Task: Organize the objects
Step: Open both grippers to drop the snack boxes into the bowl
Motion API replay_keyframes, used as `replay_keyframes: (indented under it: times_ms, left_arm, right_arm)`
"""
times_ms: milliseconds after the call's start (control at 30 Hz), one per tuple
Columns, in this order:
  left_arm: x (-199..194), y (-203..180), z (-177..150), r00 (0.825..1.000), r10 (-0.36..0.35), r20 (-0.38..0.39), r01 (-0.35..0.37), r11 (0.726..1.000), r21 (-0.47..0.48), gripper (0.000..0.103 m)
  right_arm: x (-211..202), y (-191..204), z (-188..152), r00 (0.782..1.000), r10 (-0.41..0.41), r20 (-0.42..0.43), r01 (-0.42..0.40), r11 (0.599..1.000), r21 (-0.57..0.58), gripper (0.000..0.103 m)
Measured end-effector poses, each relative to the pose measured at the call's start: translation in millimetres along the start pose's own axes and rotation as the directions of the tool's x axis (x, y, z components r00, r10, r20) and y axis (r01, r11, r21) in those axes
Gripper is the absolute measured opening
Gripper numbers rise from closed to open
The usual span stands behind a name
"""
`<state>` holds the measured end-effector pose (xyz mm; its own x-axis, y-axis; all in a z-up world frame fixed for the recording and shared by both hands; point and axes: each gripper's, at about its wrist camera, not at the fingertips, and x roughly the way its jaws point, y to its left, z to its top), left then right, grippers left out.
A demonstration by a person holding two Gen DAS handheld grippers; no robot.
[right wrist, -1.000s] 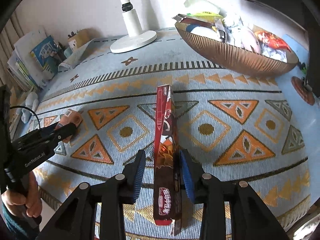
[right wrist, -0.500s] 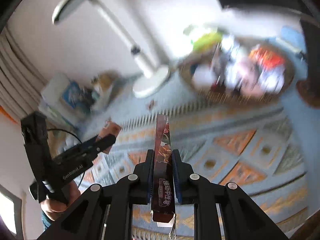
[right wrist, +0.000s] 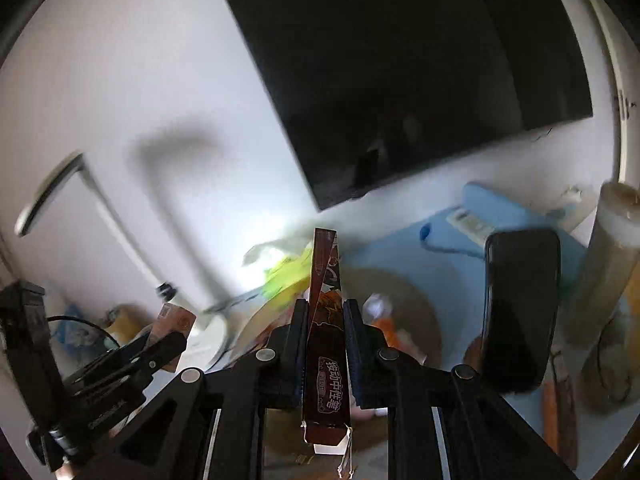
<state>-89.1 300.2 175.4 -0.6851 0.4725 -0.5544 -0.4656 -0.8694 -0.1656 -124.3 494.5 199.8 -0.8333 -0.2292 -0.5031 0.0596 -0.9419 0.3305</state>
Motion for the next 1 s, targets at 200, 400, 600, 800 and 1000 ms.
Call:
replay_keyframes:
  times_ms: [200,400,600,800,1000]
  left_arm:
    - [41,-6,0,0.995,-0.097,-0.015,0.097,0.995,-0.007,0.060]
    - [56,17,-21,0.992,-0.101,-0.071,0.092,0.988,-0.124,0.070]
    - [17,28,-44,0.998,0.036,-0.059,-0.042,0.992,-0.115,0.070]
    - [-43,37,-68,0.991,0.132,-0.035,-0.134,0.987,-0.089,0.070]
    - [-111,50,-91,0.974,0.226,0.019,-0.224,0.972,-0.075,0.070]
  right_arm:
    - [32,-20,11,0.999,0.044,-0.033,-0.040,0.995,0.093,0.025]
    - [63,-47,-13,0.971,0.144,-0.189,-0.102,0.971,0.215,0.047]
    - [36,-43,-27,0.976,0.110,-0.188,-0.076,0.981,0.176,0.049]
    - [5,-19,-41,0.974,0.146,-0.173,-0.119,0.980,0.157,0.060]
    - [-25,25,-61,0.962,0.200,-0.187,-0.179,0.976,0.121,0.063]
